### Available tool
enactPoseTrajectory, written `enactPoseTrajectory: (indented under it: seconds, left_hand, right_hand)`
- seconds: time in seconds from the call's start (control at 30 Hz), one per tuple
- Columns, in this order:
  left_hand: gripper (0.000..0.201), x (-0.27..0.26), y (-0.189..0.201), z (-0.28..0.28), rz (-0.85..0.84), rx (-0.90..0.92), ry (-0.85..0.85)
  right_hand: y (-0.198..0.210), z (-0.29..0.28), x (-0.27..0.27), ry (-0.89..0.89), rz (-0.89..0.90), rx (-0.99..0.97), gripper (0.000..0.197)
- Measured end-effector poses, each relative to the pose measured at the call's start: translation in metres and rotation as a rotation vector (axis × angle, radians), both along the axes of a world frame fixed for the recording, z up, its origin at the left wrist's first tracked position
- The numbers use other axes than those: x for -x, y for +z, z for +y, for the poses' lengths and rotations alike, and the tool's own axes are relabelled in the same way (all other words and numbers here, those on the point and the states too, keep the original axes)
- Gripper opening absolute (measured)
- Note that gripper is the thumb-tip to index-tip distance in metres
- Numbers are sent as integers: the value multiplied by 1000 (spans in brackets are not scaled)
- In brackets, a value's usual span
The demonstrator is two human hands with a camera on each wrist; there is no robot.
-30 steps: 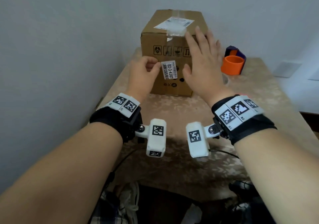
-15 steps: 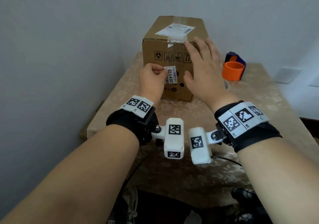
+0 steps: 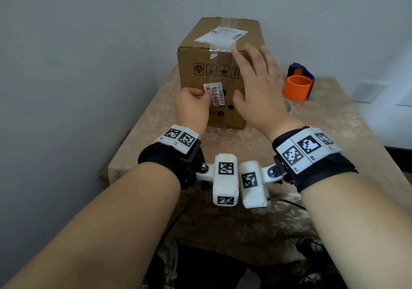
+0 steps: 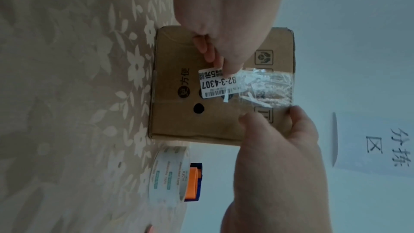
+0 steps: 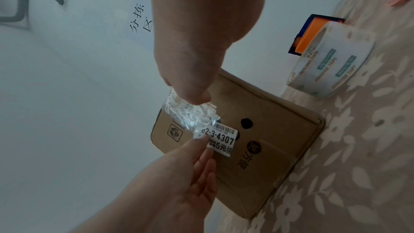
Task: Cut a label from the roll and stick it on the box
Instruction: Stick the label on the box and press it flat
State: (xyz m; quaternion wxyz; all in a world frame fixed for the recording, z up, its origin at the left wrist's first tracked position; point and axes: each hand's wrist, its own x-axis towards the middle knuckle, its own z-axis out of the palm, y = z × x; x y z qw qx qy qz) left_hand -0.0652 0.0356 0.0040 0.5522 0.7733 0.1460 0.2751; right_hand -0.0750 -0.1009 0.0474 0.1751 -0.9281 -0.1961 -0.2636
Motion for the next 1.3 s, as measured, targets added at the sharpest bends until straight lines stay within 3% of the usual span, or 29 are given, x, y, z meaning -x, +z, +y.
enactPoseTrajectory:
  seconds: [0.37,0.47,0.57,0.63,0.73,0.97,1.17,1.3]
  left_hand:
    - [16,0,4,-5,40,124,-74]
    - [12,3,8,-6,-25,52,-54]
    - [51,4,23,2,-128,-155,159]
    - [77,0,31,10,-149,-155,130]
    - [68,-11,21,20,-86,-20,-77]
    - [72,-23,-7,32,-91,-141,-82]
    - [94,-21,-20,42,21,-358,-149]
    - [98,-14,-27,49,89,-432,-197]
  right_hand:
    - [0,-8,-1,38,26,-3,70]
    - [0,-9,-3,35,18,-5,69]
    - [2,-8,-7,11,-24,-19,65]
    - [4,-5,-11,-20,-51,-24,62]
    - [8,1,-19,-44,-94,-57,54]
    - [7,13,-30,-118,-175,-62,47]
    - [5,20,-32,-178,-212,-36,55]
    - [-14,21,-35,-237,-294,69,78]
